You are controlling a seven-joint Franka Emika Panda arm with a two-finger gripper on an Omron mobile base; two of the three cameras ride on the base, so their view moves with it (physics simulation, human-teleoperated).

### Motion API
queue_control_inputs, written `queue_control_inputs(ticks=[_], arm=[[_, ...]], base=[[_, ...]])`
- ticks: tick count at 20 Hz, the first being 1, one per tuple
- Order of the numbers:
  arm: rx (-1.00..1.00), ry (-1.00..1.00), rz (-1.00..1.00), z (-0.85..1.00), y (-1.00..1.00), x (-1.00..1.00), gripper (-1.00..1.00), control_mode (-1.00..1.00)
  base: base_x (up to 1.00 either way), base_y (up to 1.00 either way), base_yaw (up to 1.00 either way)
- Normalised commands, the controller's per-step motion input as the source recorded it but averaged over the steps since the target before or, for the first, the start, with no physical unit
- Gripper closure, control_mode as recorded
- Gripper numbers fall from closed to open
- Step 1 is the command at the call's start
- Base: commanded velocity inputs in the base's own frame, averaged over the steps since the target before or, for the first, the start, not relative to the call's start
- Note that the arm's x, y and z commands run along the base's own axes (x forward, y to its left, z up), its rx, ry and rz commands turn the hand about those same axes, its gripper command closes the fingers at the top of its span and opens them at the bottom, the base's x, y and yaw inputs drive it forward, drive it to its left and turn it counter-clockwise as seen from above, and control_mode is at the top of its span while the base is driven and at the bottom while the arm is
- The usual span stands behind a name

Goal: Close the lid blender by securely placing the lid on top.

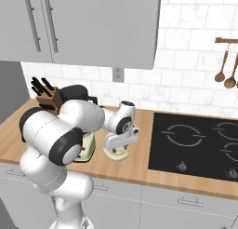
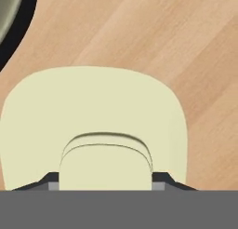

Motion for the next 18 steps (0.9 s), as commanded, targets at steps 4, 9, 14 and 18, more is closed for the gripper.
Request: queue_control_inputs(ticks=[4,9,14,18], arm=[[0.05,-0.10,0.00,0.17,-0.08,-0.30,1.00,-1.00],[0.21,-0.55,0.00,0.80,-0.59,-0.93,1.00,-1.00],[0.18,-0.61,0.00,1.00,-0.43,-0.81,1.00,-1.00],[0.01,-0.54,0.00,1.00,-0.05,-0.59,1.00,-1.00]], base=[[0.00,0.00,0.00],[0.00,0.00,0.00],[0.00,0.00,0.00],[0.00,0.00,0.00]])
